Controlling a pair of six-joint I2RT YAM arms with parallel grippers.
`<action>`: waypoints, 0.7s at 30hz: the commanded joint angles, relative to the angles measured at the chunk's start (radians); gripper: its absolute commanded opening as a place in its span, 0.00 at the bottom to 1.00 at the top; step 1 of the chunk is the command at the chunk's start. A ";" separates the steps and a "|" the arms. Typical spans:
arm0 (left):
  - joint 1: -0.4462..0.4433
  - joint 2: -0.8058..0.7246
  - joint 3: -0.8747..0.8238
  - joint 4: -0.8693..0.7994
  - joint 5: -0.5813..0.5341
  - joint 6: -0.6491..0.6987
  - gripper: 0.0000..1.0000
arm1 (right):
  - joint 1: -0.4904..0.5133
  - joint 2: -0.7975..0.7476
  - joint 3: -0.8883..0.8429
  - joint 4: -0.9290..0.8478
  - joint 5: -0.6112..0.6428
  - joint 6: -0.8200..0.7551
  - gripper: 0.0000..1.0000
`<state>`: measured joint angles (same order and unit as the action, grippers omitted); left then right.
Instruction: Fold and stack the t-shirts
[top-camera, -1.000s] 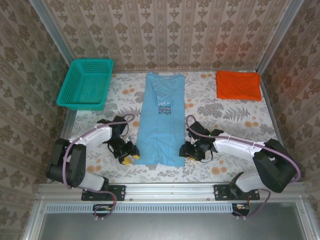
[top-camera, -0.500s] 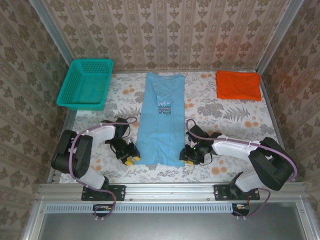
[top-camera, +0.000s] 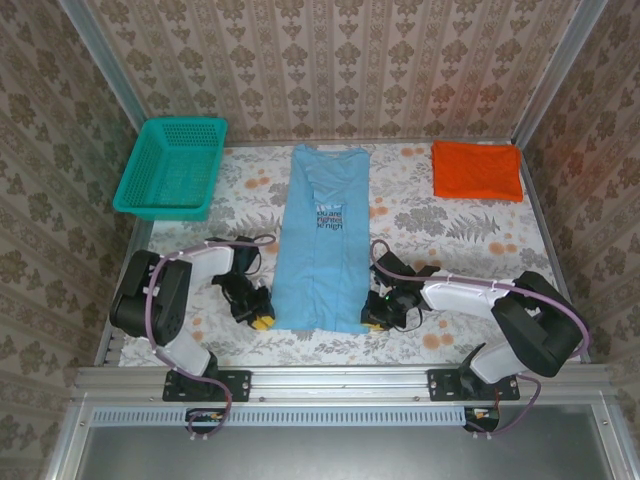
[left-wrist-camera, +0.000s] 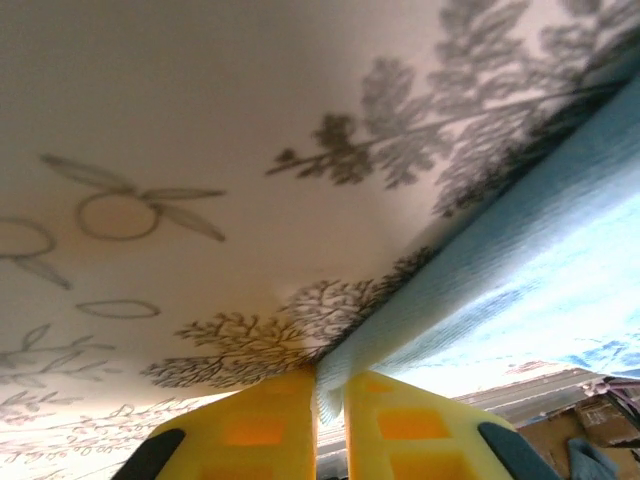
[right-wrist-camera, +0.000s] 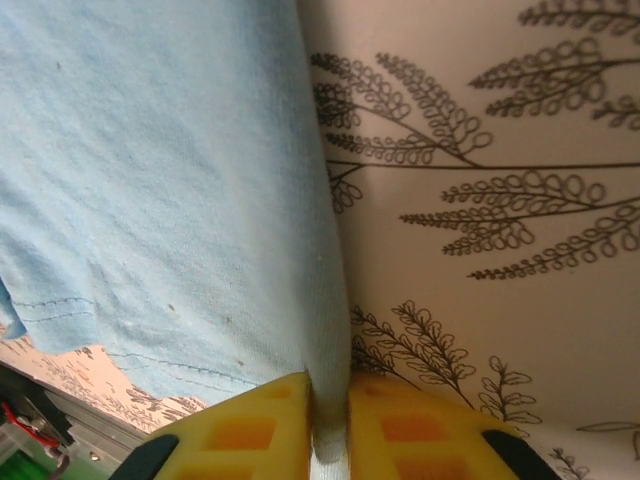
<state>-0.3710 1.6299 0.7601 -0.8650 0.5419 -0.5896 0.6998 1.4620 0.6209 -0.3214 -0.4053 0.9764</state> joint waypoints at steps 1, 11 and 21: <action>0.000 0.031 0.027 0.058 -0.015 0.017 0.10 | 0.017 0.020 0.024 -0.002 -0.027 -0.005 0.14; -0.001 0.039 0.057 0.019 -0.049 0.029 0.00 | -0.010 -0.008 0.041 -0.079 0.005 -0.027 0.00; -0.062 -0.034 0.020 -0.053 -0.046 0.039 0.00 | -0.031 -0.099 -0.021 -0.098 -0.020 -0.038 0.00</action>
<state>-0.4042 1.6009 0.7994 -0.8860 0.4931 -0.5709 0.6720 1.3720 0.6258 -0.3744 -0.4053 0.9485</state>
